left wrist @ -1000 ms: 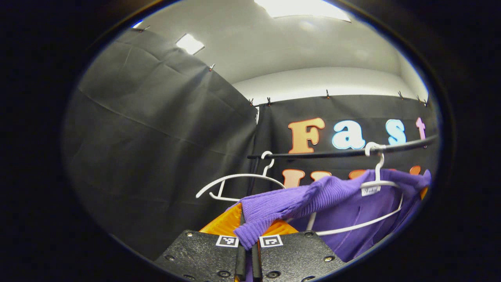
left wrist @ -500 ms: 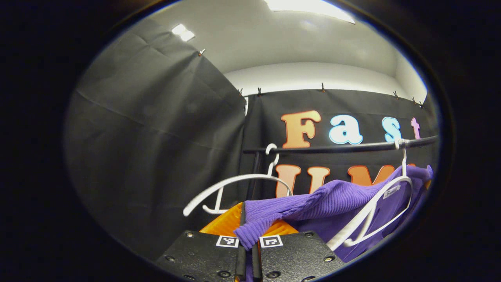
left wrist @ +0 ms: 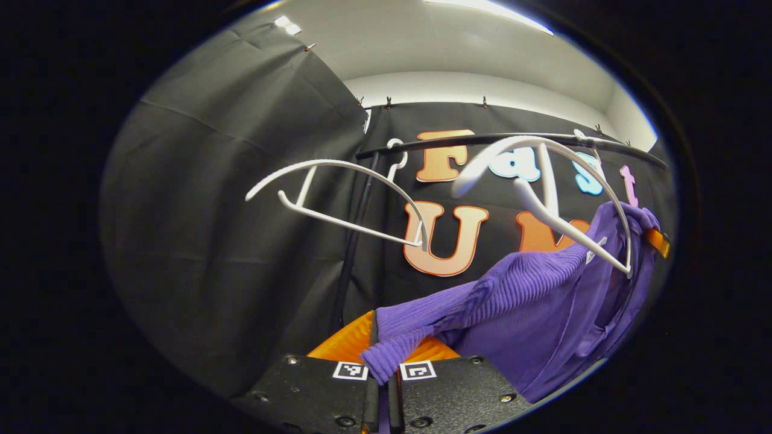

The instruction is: Grasp the clothes on the hanger with both hands and then place them into the laundry hamper below.

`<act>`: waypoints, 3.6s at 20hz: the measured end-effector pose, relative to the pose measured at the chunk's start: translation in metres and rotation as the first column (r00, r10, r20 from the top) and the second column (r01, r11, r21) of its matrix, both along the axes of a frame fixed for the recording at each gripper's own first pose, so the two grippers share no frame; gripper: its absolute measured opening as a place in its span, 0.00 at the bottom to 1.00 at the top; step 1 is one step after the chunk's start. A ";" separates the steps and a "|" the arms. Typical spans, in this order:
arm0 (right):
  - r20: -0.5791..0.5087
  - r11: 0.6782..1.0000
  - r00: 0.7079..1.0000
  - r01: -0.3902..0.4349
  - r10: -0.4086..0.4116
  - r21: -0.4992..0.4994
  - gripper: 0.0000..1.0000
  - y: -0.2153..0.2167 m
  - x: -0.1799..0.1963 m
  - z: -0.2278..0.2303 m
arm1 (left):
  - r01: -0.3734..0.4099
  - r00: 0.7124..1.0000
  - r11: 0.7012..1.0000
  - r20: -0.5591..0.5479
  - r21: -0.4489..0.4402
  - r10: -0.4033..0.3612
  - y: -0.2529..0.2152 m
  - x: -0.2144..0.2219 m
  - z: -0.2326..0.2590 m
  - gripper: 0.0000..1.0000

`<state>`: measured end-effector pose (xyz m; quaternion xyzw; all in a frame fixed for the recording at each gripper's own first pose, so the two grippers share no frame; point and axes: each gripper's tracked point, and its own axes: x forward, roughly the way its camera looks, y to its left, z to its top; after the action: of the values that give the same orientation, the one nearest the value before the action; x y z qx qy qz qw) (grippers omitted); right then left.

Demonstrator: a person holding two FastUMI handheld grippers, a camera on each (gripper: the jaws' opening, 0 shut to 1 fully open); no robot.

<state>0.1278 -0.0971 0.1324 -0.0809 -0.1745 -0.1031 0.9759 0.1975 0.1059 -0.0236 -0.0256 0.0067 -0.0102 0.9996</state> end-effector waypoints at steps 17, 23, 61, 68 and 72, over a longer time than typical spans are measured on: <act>-0.256 0.992 0.965 0.080 -0.053 0.093 0.10 -0.074 -0.011 -0.131 | 0.053 0.998 0.975 -0.045 0.214 -0.044 -0.068 -0.061 -0.042 0.06; -0.414 0.967 0.896 -0.056 0.158 0.249 0.10 -0.008 -0.028 -0.214 | 0.239 0.954 0.971 -0.188 0.008 -0.233 -0.166 -0.078 -0.112 0.06; -0.834 0.912 0.458 0.109 0.307 0.395 0.98 0.033 -0.179 -0.452 | 0.160 0.690 0.982 -0.699 -0.101 -0.185 -0.210 -0.210 -0.271 0.97; -0.735 0.950 0.638 0.017 0.229 0.311 0.98 0.015 -0.185 -0.364 | 0.071 0.831 0.994 -0.547 -0.079 -0.103 -0.201 -0.211 -0.190 0.97; -0.652 0.962 0.738 0.013 0.174 0.271 0.98 0.010 -0.210 -0.297 | 0.083 0.915 0.996 -0.393 -0.027 -0.087 -0.185 -0.225 -0.112 0.96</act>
<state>-0.0823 -0.0873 -0.1647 0.0228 0.1996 -0.0464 0.9785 -0.0270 -0.0787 -0.1354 -0.0317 0.2088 -0.0483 0.9763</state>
